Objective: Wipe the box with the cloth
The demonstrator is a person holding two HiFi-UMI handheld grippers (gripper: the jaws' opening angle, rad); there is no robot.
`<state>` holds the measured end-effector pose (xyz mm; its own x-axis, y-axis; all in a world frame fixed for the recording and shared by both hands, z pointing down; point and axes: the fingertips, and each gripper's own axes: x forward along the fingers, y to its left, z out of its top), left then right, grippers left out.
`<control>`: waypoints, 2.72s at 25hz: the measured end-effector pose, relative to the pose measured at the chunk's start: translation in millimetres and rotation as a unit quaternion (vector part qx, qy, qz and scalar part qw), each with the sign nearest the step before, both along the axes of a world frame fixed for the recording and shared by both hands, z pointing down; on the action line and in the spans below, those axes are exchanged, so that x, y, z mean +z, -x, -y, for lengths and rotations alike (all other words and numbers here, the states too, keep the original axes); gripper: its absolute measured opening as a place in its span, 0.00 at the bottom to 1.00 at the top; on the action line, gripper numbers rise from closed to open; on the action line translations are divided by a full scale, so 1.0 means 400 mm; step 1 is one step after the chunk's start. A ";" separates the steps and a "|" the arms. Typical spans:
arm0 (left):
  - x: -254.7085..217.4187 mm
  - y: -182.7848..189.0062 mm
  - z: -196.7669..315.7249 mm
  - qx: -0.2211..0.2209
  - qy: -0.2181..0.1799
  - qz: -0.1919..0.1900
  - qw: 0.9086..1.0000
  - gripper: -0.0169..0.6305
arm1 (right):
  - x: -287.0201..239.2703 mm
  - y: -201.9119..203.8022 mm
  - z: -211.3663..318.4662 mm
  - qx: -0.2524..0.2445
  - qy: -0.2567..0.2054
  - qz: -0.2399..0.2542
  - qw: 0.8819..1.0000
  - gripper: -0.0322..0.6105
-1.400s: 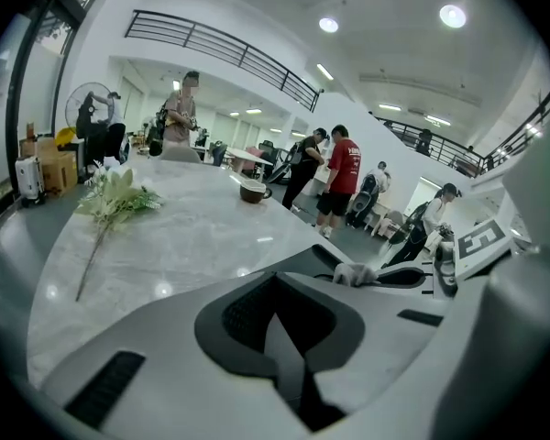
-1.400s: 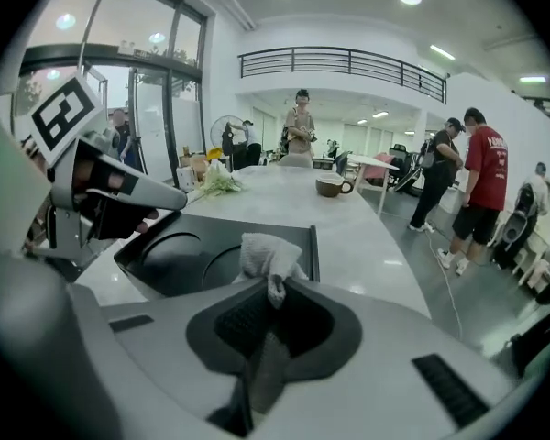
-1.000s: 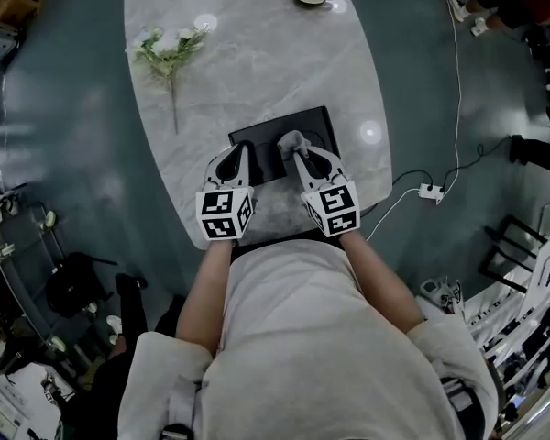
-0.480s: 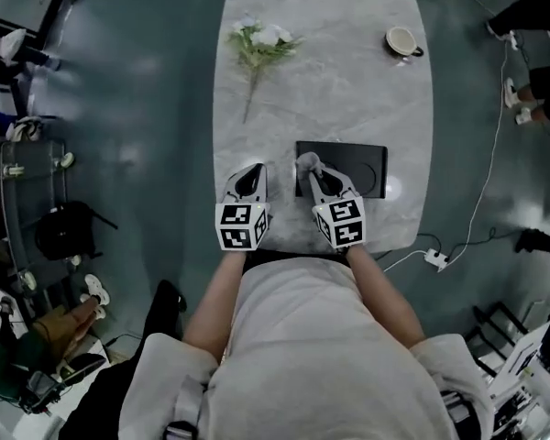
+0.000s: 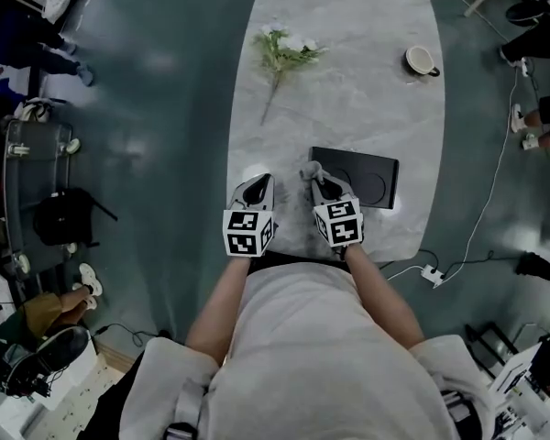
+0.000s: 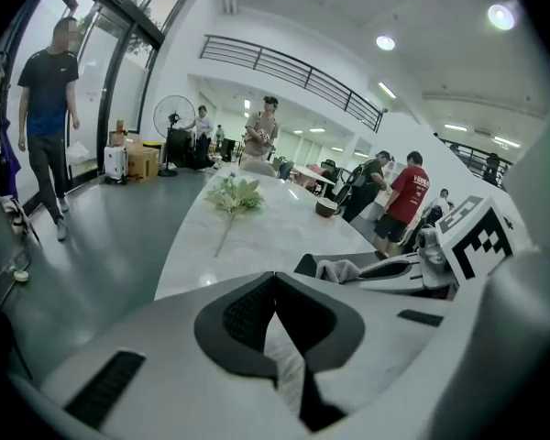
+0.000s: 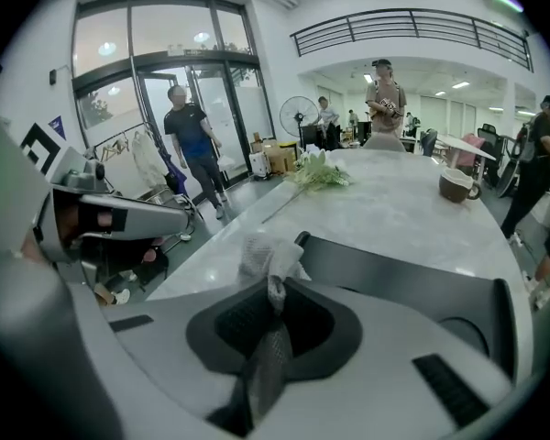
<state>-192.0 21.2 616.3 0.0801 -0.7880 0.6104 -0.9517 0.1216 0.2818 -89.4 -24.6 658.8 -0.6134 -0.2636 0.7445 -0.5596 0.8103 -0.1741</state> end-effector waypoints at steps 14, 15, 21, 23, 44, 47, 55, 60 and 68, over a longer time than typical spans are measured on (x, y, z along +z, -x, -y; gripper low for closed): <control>-0.004 -0.080 0.050 0.052 -0.002 -0.002 0.999 0.06 | 0.017 -0.055 0.007 0.006 -0.004 -0.042 0.999 0.12; -0.003 -0.086 0.053 0.056 -0.001 -0.002 0.998 0.06 | 0.016 -0.064 0.012 0.007 -0.006 -0.045 0.999 0.12; 0.007 -0.131 0.072 0.077 0.004 -0.003 0.997 0.06 | 0.019 -0.114 0.035 0.027 -0.013 -0.056 0.998 0.12; 0.007 -0.147 0.082 0.082 0.004 -0.003 0.997 0.06 | 0.017 -0.130 0.044 0.033 -0.014 -0.055 0.998 0.12; 0.009 -0.356 0.210 0.185 0.011 -0.007 0.983 0.06 | 0.016 -0.380 0.145 0.143 -0.021 -0.075 0.987 0.12; 0.010 -0.387 0.222 0.195 0.010 -0.008 0.981 0.06 | 0.014 -0.410 0.150 0.152 -0.027 -0.081 0.985 0.12; 0.022 -0.440 0.243 0.216 0.017 -0.007 0.976 0.06 | 0.006 -0.450 0.168 0.164 -0.035 -0.084 0.982 0.12; 0.017 -0.435 0.246 0.211 0.014 -0.008 0.977 0.06 | -0.001 -0.455 0.178 0.165 -0.036 -0.087 0.982 0.12; 0.014 -0.329 0.220 0.162 0.011 -0.005 0.987 0.06 | -0.095 -0.292 0.181 0.119 -0.048 -0.011 0.992 0.12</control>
